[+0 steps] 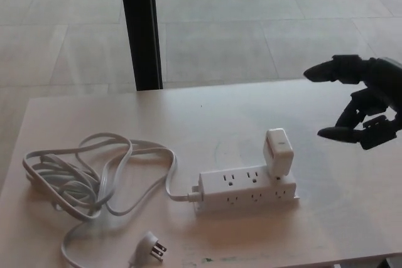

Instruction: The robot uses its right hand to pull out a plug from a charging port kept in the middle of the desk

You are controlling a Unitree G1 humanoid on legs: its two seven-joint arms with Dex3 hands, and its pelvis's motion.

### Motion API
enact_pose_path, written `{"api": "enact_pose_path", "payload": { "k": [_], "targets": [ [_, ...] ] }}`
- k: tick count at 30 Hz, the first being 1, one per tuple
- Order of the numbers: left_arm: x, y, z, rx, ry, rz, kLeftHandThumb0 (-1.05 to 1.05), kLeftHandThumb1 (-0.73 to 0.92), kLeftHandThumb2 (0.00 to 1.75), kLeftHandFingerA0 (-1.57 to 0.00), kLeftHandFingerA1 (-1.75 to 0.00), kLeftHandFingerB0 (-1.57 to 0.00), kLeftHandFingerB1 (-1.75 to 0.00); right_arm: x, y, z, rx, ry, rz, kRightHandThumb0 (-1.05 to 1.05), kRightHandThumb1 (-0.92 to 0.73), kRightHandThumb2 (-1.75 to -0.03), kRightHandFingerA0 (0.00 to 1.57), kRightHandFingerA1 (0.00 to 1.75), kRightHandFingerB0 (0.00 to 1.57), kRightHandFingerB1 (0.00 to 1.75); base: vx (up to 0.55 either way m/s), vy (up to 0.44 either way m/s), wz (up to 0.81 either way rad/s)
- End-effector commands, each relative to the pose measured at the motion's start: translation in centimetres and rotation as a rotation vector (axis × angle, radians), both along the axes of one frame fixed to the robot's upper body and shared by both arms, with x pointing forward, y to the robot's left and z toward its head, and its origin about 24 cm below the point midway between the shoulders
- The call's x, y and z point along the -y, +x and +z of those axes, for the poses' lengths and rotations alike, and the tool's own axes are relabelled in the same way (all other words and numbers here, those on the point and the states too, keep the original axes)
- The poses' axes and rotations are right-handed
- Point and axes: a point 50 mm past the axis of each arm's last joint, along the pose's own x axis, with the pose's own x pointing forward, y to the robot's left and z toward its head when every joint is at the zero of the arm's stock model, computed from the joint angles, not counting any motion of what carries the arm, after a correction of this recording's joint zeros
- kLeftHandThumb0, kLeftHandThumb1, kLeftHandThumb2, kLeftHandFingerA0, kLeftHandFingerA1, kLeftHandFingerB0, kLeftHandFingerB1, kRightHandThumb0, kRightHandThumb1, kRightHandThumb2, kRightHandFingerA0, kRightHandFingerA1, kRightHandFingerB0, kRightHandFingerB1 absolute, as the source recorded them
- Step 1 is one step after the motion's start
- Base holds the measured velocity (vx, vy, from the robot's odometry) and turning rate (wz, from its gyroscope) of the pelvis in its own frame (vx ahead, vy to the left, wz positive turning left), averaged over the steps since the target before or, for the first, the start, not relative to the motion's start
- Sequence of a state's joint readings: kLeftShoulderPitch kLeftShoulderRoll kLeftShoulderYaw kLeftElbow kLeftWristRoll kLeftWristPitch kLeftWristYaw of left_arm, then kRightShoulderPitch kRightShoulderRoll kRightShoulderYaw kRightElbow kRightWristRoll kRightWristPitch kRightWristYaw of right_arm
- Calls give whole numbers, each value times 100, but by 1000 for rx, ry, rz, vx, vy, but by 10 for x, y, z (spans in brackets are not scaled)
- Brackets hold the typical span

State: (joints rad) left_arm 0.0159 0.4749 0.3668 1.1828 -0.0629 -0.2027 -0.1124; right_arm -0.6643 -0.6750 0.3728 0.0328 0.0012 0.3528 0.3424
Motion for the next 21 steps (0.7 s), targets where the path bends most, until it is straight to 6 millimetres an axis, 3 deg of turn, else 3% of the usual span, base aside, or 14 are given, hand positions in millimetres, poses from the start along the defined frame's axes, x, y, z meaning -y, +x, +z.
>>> {"api": "enact_pose_path", "payload": {
  "k": [1, 4, 5, 7, 8, 10, 11, 14, 15, 17, 18, 19, 20, 21],
  "targets": [
    [-13, 0, 12, 15, 36, 1, -63, 60, 59, -68, -57, -54, -43, -7, 7, 4, 84, -372, 63, -72, -51, -57, 74, 95, 24, 38, 0, 0, 0],
    [-13, 1, 12, 10, 37, 3, -62, 61, 58, -69, -59, -53, -42, -8, 10, 6, 81, -388, 51, -69, -51, -57, 69, 96, 24, 35, 0, 0, 0],
    [-13, 1, 12, 9, 36, 9, -62, 60, 58, -70, -59, -52, -42, -9, 10, 8, 82, -392, 48, -71, -41, -80, 69, 92, 18, 45, 0, 0, 0],
    [-13, 2, 12, 10, 34, 7, -62, 61, 58, -72, -62, -52, -42, -11, 14, 8, 82, -396, 38, -72, -42, -80, 68, 94, 18, 44, 0, 0, 0],
    [-13, 2, 12, 12, 35, 5, -63, 60, 59, -71, -62, -56, -45, -12, 15, 8, 86, -396, 39, -69, -52, -57, 69, 109, 26, 34, 0, 0, 0],
    [-12, 2, 12, 12, 37, 5, -62, 60, 58, -71, -59, -55, -43, -15, 18, 9, 99, -393, 42, -72, -41, -79, 78, 115, 21, 45, 0, 0, 0],
    [-12, 2, 12, 10, 43, -7, -63, 61, 58, -70, -60, -56, -45, -18, 20, 10, 133, -403, 56, -71, -49, -57, 76, 131, 28, 38, 0, 0, 0],
    [-12, 1, 12, 2, 46, -13, -63, 61, 59, -70, -60, -56, -44, -21, 22, 10, 149, -414, 64, -72, -50, -57, 77, 131, 27, 39, 0, 0, 0],
    [-12, 0, 12, 4, 42, -12, -63, 61, 58, -69, -60, -54, -43, -26, 22, 14, 163, -440, 75, -69, -50, -57, 79, 111, 27, 38, 0, 0, 0],
    [-12, 1, 11, -4, 45, -7, -62, 61, 59, -67, -58, -52, -42, -29, 23, 16, 179, -446, 86, -68, -50, -56, 80, 110, 28, 39, 0, 0, 0],
    [-12, 1, 11, -4, 43, -6, -63, 49, 88, -62, -66, -43, -54, -30, 23, 16, 181, -448, 88, -69, -50, -56, 80, 110, 29, 39, 0, 0, 0],
    [-12, 1, 11, -3, 40, -6, -63, 49, 88, -62, -66, -43, -54, -31, 24, 15, 183, -450, 89, -69, -50, -56, 80, 110, 29, 39, 0, 0, 0],
    [-13, 1, 11, -5, 41, -7, -63, 62, 59, -68, -57, -50, -41, -33, 25, 16, 183, -458, 96, -71, -40, -81, 84, 101, 21, 47, 0, 0, 0],
    [-13, 1, 12, -5, 43, -13, -65, 61, 59, -70, -61, -56, -44, -38, 25, 16, 186, -469, 108, -69, -51, -56, 82, 106, 30, 37, 0, 0, 0]
  ]
}}
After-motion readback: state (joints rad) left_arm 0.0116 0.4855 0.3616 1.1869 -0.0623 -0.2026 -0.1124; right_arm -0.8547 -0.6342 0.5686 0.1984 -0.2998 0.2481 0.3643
